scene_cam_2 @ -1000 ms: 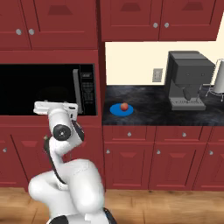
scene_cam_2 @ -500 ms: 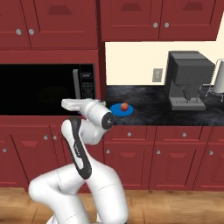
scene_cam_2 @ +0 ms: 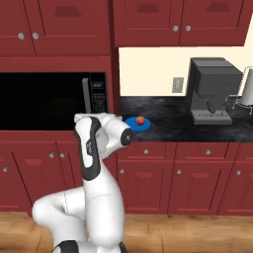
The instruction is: Remove the peach from the bowl and place it on the small plate. Then place the bowl with only the shrimp in the microwave, close the door, and press the start button to microwave the shrimp.
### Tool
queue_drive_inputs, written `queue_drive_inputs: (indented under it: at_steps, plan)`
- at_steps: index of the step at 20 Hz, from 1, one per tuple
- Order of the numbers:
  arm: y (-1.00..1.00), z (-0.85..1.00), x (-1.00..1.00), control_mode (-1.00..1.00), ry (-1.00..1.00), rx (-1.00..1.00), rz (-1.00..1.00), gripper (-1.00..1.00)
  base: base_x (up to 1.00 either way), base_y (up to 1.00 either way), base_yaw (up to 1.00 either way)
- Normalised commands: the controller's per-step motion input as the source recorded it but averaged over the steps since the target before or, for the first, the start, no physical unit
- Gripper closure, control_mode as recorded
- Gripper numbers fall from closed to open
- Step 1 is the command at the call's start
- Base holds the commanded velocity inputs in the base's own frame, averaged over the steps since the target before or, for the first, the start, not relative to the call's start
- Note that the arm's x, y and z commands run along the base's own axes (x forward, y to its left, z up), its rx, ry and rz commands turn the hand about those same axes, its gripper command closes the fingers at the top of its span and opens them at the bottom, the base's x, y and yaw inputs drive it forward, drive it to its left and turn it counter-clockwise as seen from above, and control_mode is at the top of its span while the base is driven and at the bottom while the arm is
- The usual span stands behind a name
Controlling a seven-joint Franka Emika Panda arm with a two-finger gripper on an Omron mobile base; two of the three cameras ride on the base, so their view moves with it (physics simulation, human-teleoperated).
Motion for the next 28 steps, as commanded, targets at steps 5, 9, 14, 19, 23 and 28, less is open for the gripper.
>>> queue_drive_inputs:
  at_steps: [5,9,14,19,23,28]
  plan:
    - [-0.13,0.00,0.26,-1.00,0.01,0.02,0.02,-1.00,0.00,0.00,0.00]
    - [-0.02,-0.03,0.26,-1.00,0.00,0.00,0.02,-1.00,0.00,0.00,0.00]
    - [0.00,-0.12,0.25,-1.00,0.04,0.00,0.00,-1.00,0.00,0.00,0.00]
    - [0.00,-0.17,0.26,-1.00,0.05,0.00,0.00,-1.00,0.00,0.00,0.00]
    - [0.00,-0.21,0.31,-1.00,0.04,0.00,0.00,-1.00,0.00,0.00,0.00]
    - [0.00,-0.36,0.37,-1.00,-0.10,0.00,0.06,-1.00,0.00,0.00,0.00]
